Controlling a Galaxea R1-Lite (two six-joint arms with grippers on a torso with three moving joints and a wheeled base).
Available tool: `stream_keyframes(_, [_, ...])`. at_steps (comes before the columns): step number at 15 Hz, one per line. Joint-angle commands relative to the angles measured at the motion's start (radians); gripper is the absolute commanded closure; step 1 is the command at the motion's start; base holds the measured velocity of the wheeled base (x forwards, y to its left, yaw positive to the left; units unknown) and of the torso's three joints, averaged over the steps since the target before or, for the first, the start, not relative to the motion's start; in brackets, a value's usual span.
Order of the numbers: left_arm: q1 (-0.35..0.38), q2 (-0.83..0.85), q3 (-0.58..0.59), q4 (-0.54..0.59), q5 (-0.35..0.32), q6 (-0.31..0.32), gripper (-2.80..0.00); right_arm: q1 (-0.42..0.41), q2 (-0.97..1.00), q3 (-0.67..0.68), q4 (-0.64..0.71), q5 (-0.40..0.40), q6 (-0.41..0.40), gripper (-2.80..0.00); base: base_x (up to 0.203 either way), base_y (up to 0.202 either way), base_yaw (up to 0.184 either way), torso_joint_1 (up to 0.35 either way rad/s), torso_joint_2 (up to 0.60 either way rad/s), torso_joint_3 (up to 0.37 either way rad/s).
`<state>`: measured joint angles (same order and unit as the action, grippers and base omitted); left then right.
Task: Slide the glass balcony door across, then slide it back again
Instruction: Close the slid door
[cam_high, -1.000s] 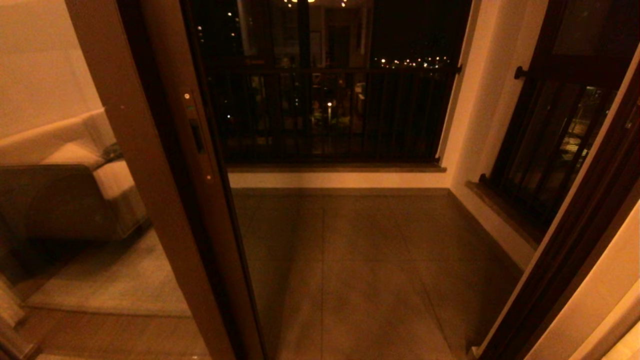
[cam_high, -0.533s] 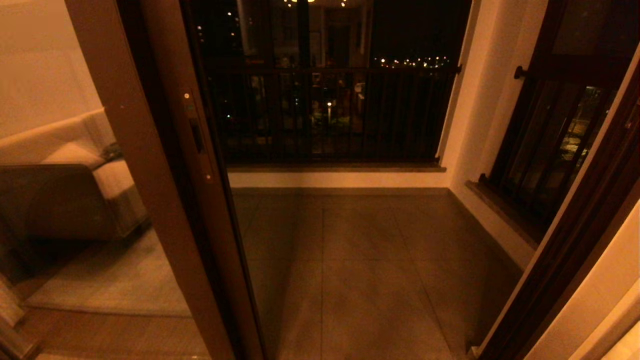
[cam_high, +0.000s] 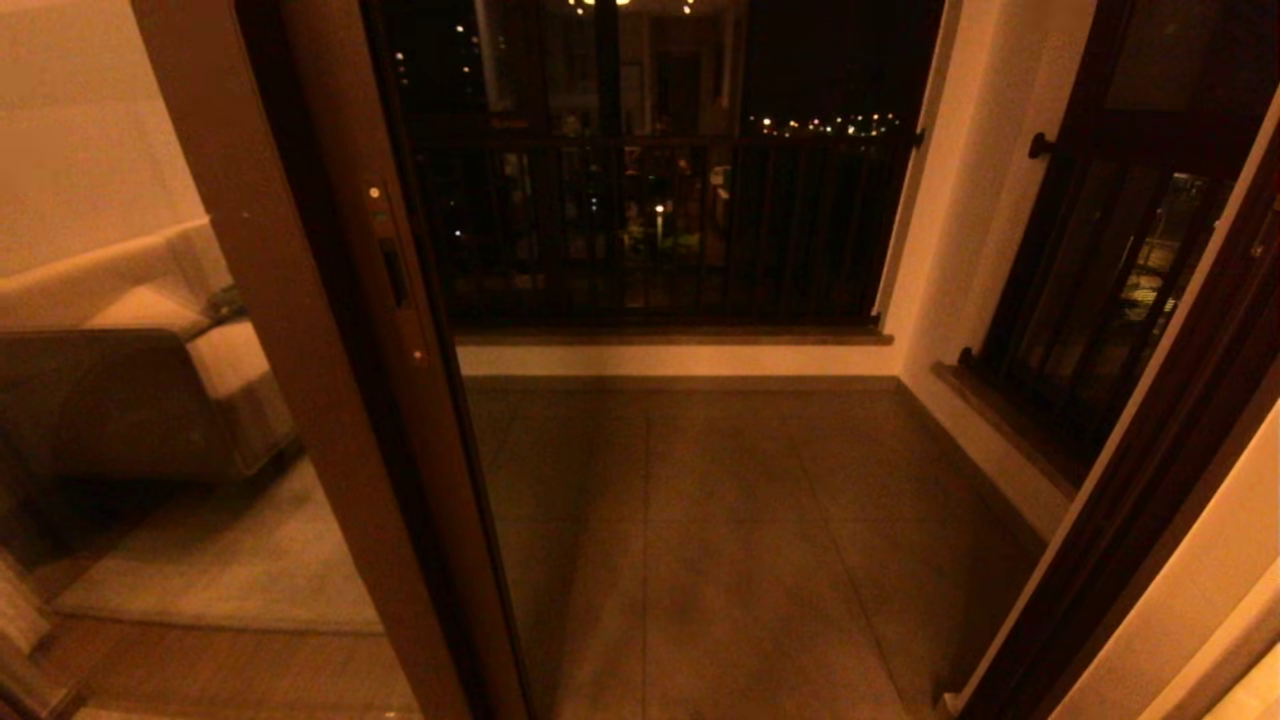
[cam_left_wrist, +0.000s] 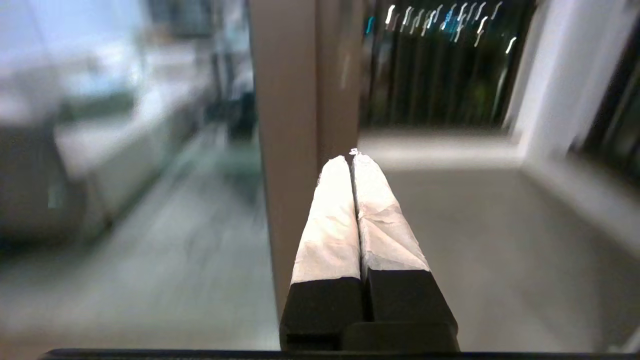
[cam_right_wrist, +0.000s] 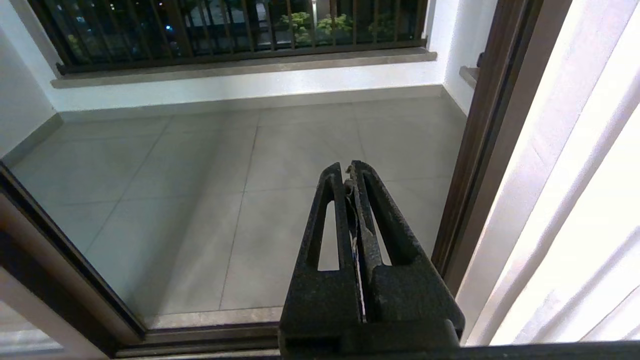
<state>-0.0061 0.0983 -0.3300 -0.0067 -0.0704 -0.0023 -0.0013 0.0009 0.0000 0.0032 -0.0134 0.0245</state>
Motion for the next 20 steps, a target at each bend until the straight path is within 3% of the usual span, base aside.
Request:
stream_keyframes(1, [0.000,0.176,-0.167,0.017,-0.022,0.002,0.00,0.000,0.001,0.000,0.000,0.000,0.000,0.00,0.000,0.000,0.000,0.000,0.00,0.000])
stream_keyframes(4, [0.000,0.415,-0.391,0.051,-0.109,0.018,0.00,0.000,0.001,0.000,0.000,0.000,0.000,0.00,0.000,0.000,0.000,0.000,0.00,0.000])
stream_keyframes(8, [-0.006,0.704,-0.546,0.073,-0.301,0.037,0.00,0.000,0.001,0.000,0.000,0.000,0.000,0.00,0.000,0.000,0.000,0.000,0.00,0.000])
stream_keyframes(10, [-0.036,0.873,-0.619,0.073,-0.337,0.037,0.00,0.000,0.001,0.000,0.000,0.000,0.000,0.00,0.000,0.000,0.000,0.000,0.00,0.000])
stream_keyframes(13, [-0.110,1.126,-0.790,0.076,-0.277,-0.004,0.00,0.000,0.001,0.000,0.000,0.000,0.000,0.00,0.000,0.000,0.000,0.000,0.00,0.000])
stream_keyframes(16, [-0.208,1.317,-0.973,0.110,-0.155,-0.050,0.00,0.000,0.001,0.000,0.000,0.000,0.000,0.00,0.000,0.000,0.000,0.000,0.00,0.000])
stream_keyframes(18, [-0.254,1.409,-1.021,0.126,-0.084,-0.059,0.00,0.001,0.001,0.000,0.000,0.000,0.000,0.00,0.000,0.000,0.000,0.000,0.00,0.000])
stream_keyframes(19, [-0.273,1.447,-1.032,0.127,-0.043,-0.061,-2.80,0.000,0.001,0.000,0.000,0.000,0.000,0.00,0.000,0.000,0.000,0.000,0.00,0.000])
stream_keyframes(20, [-0.286,1.493,-1.048,0.128,-0.007,-0.062,-2.80,0.000,0.001,0.000,0.000,0.000,0.000,0.00,0.000,0.000,0.000,0.000,0.00,0.000])
